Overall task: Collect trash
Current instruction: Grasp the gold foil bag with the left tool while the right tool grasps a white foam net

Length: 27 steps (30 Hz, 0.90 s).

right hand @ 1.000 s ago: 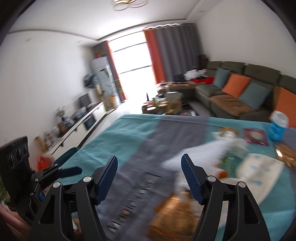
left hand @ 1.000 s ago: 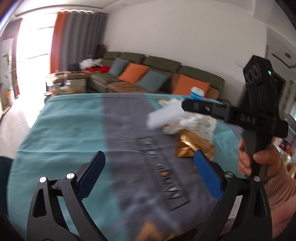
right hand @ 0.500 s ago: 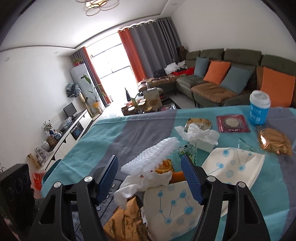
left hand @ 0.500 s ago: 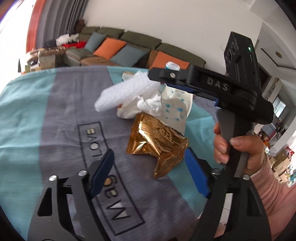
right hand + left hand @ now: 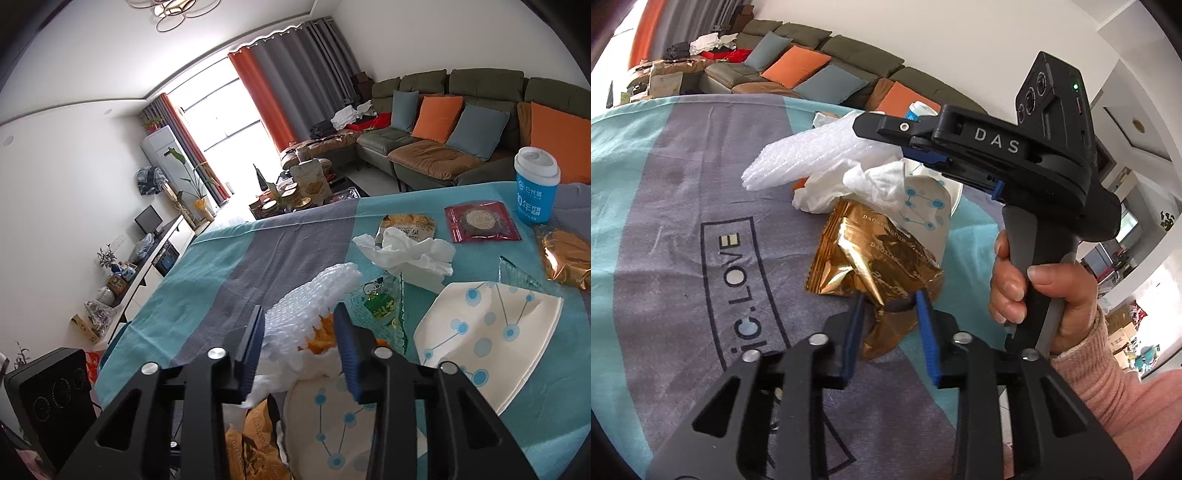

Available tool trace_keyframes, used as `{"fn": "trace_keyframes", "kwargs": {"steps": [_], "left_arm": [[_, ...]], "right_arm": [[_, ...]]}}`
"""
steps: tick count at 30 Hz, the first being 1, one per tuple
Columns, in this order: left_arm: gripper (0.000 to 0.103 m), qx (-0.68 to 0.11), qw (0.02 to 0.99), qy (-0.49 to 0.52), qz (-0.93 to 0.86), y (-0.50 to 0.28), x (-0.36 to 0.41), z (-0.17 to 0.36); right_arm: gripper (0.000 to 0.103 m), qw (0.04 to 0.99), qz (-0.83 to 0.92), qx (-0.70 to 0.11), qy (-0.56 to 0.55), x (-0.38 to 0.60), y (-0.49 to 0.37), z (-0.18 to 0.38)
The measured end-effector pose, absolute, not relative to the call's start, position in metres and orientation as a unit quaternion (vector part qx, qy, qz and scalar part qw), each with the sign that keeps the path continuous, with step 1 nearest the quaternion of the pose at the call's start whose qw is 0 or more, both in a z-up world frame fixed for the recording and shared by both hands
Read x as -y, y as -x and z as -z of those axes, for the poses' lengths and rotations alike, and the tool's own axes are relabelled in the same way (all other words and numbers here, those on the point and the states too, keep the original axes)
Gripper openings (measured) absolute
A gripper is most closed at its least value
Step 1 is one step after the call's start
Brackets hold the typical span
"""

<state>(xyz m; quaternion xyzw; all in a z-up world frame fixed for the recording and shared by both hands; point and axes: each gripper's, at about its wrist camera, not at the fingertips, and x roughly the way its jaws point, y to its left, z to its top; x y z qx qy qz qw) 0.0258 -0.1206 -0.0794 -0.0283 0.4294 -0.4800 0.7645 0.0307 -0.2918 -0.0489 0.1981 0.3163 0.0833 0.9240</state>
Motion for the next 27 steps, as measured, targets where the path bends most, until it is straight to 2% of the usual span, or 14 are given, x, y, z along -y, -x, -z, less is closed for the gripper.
{"fn": "trace_keyframes", "kwargs": {"steps": [2,5,27], "left_arm": [[0.024,-0.424,0.767,0.027,0.481,-0.026,0.118,0.078],[0.024,-0.417,0.770,0.030,0.482,-0.023,0.110,0.074],[0.024,-0.373,0.826,0.040,0.420,-0.016,0.005,0.062]], "right_arm": [[0.023,0.923,-0.089,-0.315,-0.202,0.291,-0.030,0.048],[0.015,0.923,-0.096,-0.311,-0.204,0.291,-0.028,0.044],[0.013,0.929,-0.149,-0.273,-0.200,0.261,-0.018,0.012]]}}
